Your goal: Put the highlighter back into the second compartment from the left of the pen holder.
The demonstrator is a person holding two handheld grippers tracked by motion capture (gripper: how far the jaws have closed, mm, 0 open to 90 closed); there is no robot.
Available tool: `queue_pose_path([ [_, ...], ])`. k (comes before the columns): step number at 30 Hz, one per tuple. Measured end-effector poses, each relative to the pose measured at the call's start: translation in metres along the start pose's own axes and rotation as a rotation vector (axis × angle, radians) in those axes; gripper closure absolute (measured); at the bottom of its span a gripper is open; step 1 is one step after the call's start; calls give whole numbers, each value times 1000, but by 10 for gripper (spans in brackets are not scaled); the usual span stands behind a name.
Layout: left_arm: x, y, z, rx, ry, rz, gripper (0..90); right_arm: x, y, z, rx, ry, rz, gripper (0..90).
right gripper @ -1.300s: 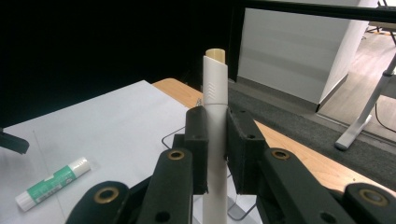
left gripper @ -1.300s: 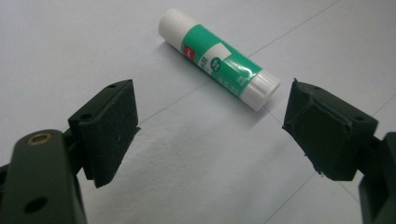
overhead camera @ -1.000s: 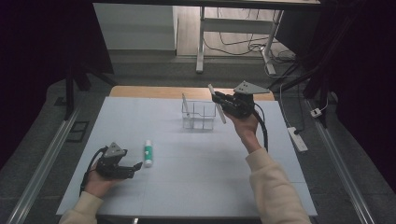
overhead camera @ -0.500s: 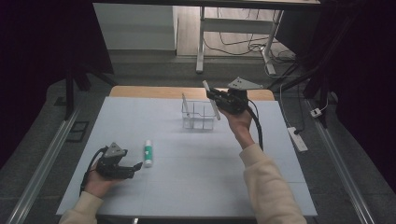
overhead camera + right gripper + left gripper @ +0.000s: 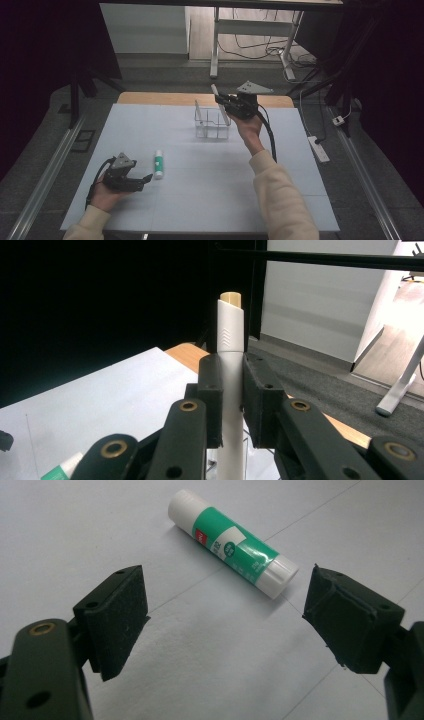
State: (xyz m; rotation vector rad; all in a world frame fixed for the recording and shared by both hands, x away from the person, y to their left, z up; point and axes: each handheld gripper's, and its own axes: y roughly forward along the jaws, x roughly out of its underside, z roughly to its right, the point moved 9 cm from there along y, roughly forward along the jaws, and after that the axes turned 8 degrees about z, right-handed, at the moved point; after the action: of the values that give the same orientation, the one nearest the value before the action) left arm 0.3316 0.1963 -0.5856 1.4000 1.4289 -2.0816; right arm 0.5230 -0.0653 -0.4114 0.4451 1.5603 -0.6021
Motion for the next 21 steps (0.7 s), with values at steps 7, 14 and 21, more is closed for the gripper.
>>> queue_pose_path([
  [7, 0, 0, 0, 1, -1, 1, 180, 3, 4, 3, 9, 10, -2, 786],
  [14, 0, 1, 0, 0, 2, 1, 180, 2, 9, 6, 15, 19, 10, 786],
  [21, 0, 0, 0, -2, 2, 1, 180, 4, 20, 5, 12, 31, 27, 786],
])
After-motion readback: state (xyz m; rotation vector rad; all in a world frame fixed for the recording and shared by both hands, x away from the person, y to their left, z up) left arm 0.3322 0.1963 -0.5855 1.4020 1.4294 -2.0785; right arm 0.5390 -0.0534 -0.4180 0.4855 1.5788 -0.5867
